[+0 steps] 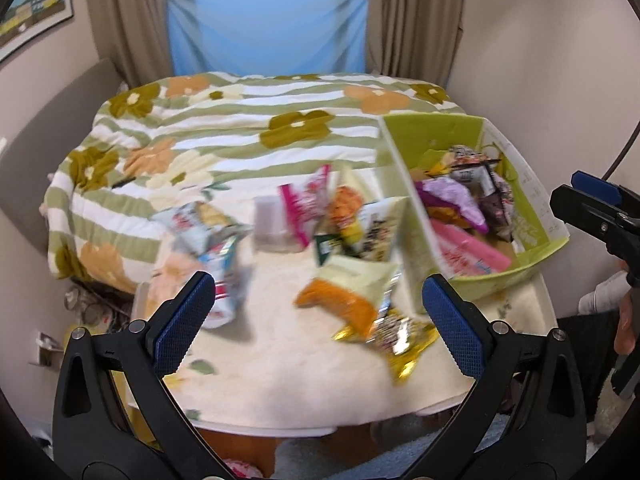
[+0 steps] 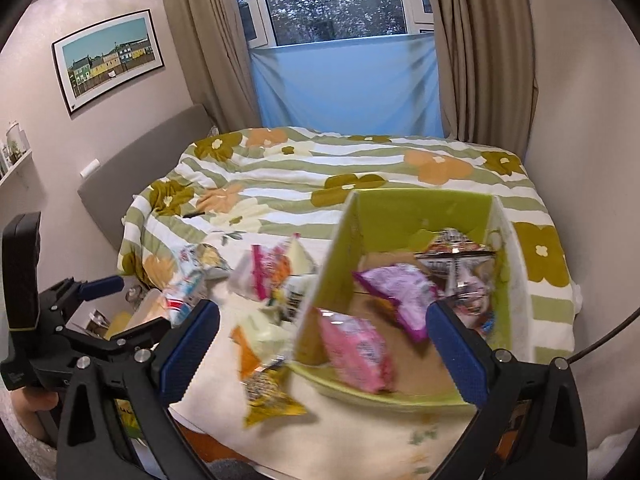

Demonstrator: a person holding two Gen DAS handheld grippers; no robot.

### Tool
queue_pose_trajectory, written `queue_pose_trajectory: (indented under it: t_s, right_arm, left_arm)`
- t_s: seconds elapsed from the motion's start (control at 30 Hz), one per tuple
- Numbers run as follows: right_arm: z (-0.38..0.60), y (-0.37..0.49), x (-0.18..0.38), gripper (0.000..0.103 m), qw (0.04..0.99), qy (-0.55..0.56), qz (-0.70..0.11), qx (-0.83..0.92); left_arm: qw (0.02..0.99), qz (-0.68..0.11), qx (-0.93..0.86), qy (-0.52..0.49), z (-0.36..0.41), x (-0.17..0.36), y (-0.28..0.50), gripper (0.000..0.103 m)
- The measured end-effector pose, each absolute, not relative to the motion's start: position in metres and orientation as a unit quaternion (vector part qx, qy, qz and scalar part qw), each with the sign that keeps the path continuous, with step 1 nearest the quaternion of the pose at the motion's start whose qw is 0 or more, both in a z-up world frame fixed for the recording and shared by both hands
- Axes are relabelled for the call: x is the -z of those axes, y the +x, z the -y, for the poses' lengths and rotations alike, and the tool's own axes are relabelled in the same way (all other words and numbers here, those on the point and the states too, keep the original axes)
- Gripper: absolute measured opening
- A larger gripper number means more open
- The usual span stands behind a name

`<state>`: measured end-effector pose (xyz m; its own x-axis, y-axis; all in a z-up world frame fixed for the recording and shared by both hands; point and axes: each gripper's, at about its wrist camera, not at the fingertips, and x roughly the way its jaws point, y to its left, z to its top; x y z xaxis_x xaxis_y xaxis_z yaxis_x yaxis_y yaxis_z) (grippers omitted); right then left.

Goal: Organize snacks
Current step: 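Move both tools back toward the remaining snacks on the table, then grasp the blue-and-white shrimp chip bag with the left tool while the right tool grasps the orange-and-cream bag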

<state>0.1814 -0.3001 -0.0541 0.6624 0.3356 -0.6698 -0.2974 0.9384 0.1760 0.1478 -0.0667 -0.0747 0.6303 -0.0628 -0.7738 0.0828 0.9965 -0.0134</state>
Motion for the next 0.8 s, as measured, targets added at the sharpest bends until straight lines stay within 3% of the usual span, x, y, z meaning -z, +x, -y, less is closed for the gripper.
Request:
queue_pose_trajectory:
  t_s: [0.4, 0.8]
  right_arm:
    - [0.193, 0.167, 0.085, 0.103, 0.906, 0.054, -0.401, -0.122]
    - [0.131, 0.175, 0.141, 0.103, 0.897, -0.009, -0.428, -0.113]
  left_arm:
    - [0.885, -0.462, 0.059, -0.021, -0.065, 0.104, 0.154, 0.102]
    - [0.847, -0.518, 0.102, -0.064, -0.103, 0.166, 0.213, 0.102]
